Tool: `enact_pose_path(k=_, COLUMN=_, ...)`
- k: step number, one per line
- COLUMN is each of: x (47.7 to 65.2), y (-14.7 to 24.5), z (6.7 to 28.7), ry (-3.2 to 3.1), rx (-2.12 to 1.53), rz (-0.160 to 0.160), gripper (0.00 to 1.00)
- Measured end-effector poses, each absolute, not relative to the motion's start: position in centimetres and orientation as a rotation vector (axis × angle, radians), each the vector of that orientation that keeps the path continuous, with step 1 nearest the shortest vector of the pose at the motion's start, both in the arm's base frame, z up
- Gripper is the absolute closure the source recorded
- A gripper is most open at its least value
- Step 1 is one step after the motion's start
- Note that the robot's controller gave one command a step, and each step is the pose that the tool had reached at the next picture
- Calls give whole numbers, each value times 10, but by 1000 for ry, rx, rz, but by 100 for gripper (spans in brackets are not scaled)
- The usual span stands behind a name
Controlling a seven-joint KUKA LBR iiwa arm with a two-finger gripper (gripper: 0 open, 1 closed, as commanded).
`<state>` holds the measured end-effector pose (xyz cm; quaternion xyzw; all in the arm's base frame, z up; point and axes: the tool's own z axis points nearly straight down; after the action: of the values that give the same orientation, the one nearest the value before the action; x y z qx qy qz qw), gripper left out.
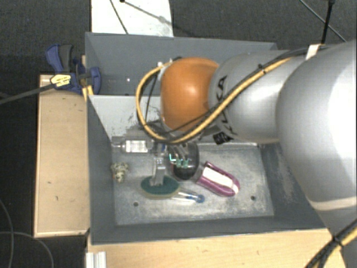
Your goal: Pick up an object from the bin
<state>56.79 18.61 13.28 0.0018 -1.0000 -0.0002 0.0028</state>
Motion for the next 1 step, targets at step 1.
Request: enact_pose_path(k=1, x=530, y=126, z=70, ry=-3122, rx=324, rz=-5, gripper=0)
